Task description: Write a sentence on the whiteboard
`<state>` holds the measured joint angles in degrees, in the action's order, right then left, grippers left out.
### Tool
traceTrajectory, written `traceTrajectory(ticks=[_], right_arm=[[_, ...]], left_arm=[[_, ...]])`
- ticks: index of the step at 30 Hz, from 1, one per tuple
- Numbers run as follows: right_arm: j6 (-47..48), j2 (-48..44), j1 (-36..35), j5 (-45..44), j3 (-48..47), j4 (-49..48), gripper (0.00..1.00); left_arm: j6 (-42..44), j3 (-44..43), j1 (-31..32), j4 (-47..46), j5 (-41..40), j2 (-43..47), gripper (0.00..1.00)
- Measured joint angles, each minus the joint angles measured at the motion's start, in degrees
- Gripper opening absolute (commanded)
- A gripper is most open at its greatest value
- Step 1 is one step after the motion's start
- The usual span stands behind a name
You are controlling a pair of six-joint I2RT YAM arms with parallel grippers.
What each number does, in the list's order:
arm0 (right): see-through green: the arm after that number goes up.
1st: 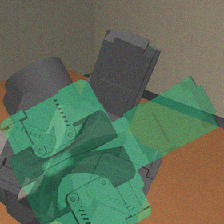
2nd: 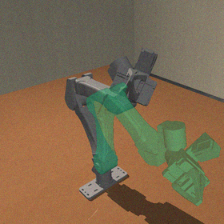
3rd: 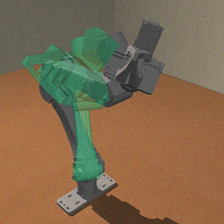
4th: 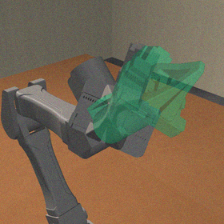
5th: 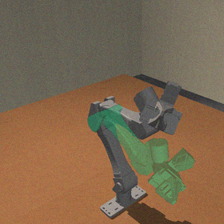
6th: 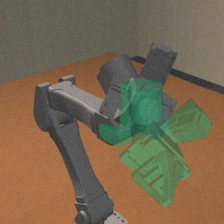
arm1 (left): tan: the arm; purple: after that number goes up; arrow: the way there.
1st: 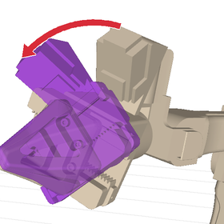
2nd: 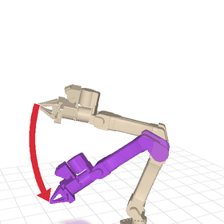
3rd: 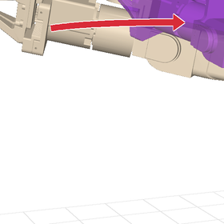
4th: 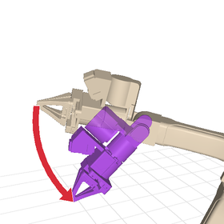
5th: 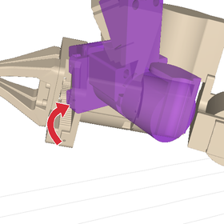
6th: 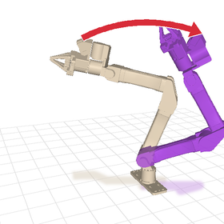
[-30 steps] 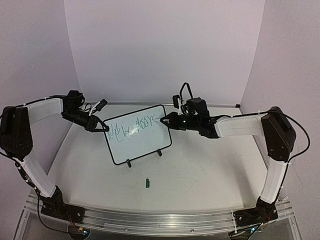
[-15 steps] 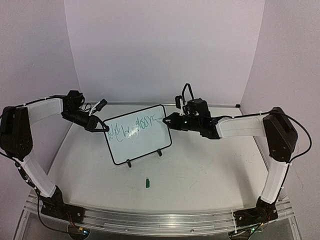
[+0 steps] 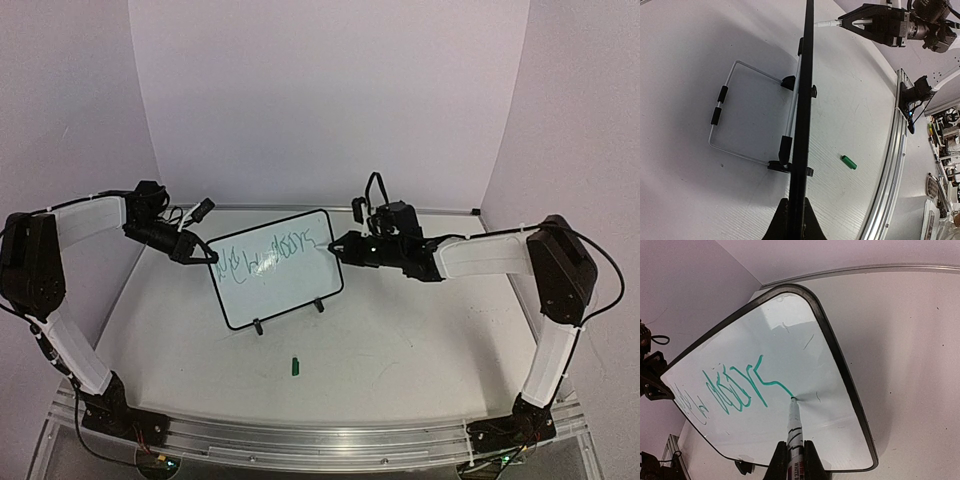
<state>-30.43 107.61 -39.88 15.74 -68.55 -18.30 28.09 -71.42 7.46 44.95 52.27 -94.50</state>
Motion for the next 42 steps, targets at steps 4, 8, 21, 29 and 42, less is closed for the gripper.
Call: traceTrajectory(ticks=[4, 8, 21, 29, 42], right_arm=[[0.23, 0.01, 0.0, 1.83, -0.19, 0.46, 0.0], [0.33, 0.14, 0.0, 3.05, -0.73, 0.87, 0.0], [1.0, 0.83, 0.0, 5.67, -2.36, 1.4, 0.0], [3.52, -2.32, -0.02, 7.84, -0.71, 2.55, 0.0], [8.2, -7.92, -9.41, 4.13, -2.79, 8.02, 0.0]], left_arm=[[0.22, 0.0, 0.0, 0.0, -0.02, 0.0, 0.0], [0.33, 0.0, 0.0, 0.0, -0.02, 0.0, 0.0], [0.42, 0.0, 0.0, 0.0, -0.02, 0.0, 0.0], [0.42, 0.0, 0.0, 0.0, -0.02, 0.0, 0.0], [0.4, 0.0, 0.44, -0.03, -0.45, 0.29, 0.0]])
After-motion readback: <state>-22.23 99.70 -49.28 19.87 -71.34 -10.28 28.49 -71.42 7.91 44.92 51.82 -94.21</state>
